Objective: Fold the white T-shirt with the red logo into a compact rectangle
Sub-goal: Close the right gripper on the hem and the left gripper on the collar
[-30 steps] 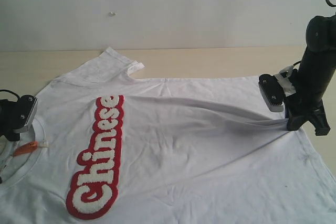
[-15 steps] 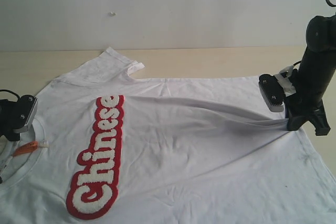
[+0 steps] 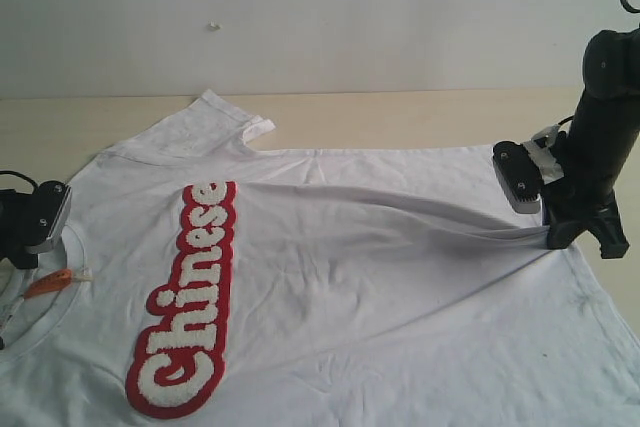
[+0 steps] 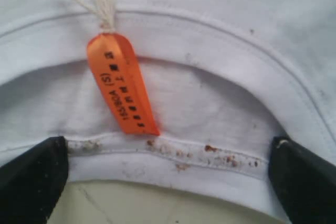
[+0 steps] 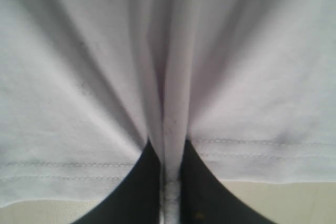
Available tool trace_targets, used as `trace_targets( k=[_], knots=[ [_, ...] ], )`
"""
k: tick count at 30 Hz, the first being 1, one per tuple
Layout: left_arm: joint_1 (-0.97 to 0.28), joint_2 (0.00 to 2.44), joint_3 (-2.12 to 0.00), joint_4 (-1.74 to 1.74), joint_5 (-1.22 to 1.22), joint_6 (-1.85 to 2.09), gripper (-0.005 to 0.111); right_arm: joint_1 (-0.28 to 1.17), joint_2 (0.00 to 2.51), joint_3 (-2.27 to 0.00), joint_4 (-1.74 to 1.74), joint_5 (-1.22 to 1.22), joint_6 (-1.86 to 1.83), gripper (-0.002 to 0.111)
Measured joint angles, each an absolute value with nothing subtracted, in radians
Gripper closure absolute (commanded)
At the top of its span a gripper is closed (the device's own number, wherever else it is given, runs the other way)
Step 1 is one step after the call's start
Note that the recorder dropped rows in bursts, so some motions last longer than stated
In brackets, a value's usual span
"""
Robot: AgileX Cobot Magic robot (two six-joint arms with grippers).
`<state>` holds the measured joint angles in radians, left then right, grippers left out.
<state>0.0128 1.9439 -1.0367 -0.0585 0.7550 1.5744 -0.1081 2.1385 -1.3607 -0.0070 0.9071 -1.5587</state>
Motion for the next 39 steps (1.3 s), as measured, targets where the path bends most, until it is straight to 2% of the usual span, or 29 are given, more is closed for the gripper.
trace_targets(
  k=[28, 30, 32, 35, 38, 39],
  knots=[
    [0.013, 1.946, -1.039, -0.054, 0.747, 1.529, 0.003, -0.108, 2.139, -1.361, 0.0, 0.907, -1.559, 0.108],
    [0.013, 1.946, -1.039, -0.052, 0.747, 1.529, 0.012, -0.108, 2.139, -1.361, 0.0, 0.907, -1.559, 0.108],
    [0.013, 1.946, -1.039, -0.052, 0.747, 1.526, 0.028, -0.108, 2.139, -1.361, 0.0, 0.907, -1.559, 0.108],
    [0.013, 1.946, -1.039, -0.052, 0.747, 1.52, 0.062, -0.108, 2.139, -1.361, 0.0, 0.907, -1.559, 0.108],
    [0.011, 1.946, -1.04, -0.034, 0.747, 1.518, 0.106, -0.108, 2.139, -1.361, 0.0, 0.907, -1.559, 0.108],
    [0.009, 1.947, -1.04, -0.031, 0.747, 1.516, 0.106, -0.108, 2.139, -1.361, 0.0, 0.907, -1.559, 0.108]
  ],
)
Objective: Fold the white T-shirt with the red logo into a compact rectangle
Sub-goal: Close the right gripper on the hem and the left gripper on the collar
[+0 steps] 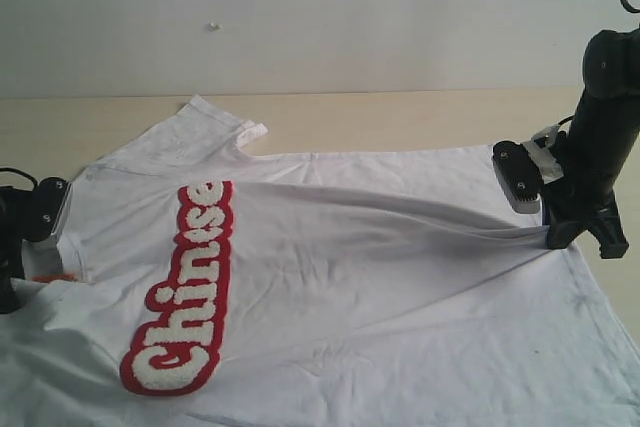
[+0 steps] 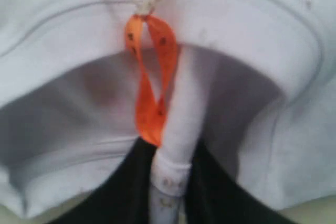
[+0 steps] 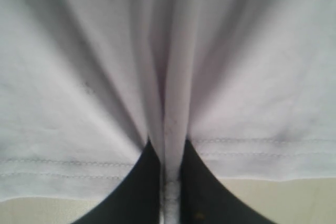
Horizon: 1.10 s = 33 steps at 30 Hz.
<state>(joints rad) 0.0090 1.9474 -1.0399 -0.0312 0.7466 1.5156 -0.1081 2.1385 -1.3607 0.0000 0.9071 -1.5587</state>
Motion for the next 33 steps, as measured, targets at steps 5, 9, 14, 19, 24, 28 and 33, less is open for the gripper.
trace_targets(
  k=[5, 9, 14, 19, 24, 28, 33],
  knots=[
    [0.009, 1.95, -1.047, -0.023, 0.749, 1.516, 0.106, -0.108, 2.139, -1.361, 0.0, 0.907, -1.559, 0.108],
    [0.009, 1.95, -1.047, -0.023, 0.749, 1.516, 0.106, -0.108, 2.139, -1.361, 0.0, 0.907, -1.559, 0.108],
    [0.009, 1.95, -1.047, -0.023, 0.752, 1.516, 0.106, -0.108, 2.139, -1.361, 0.0, 0.907, -1.559, 0.108],
    [0.009, 1.95, -1.047, -0.019, 0.768, 1.516, 0.106, -0.108, 2.139, -1.361, 0.0, 0.907, -1.559, 0.108],
    [0.009, 1.95, -1.047, -0.018, 0.774, 1.516, 0.106, -0.108, 2.139, -1.361, 0.0, 0.907, -1.559, 0.108],
    [0.009, 1.95, -1.047, -0.015, 0.774, 1.516, 0.106, -0.108, 2.139, -1.361, 0.0, 0.907, -1.559, 0.108],
    [0.009, 1.95, -1.047, -0.018, 0.768, 1.516, 0.106, -0.108, 2.139, -1.361, 0.0, 0.907, -1.559, 0.108]
  ],
)
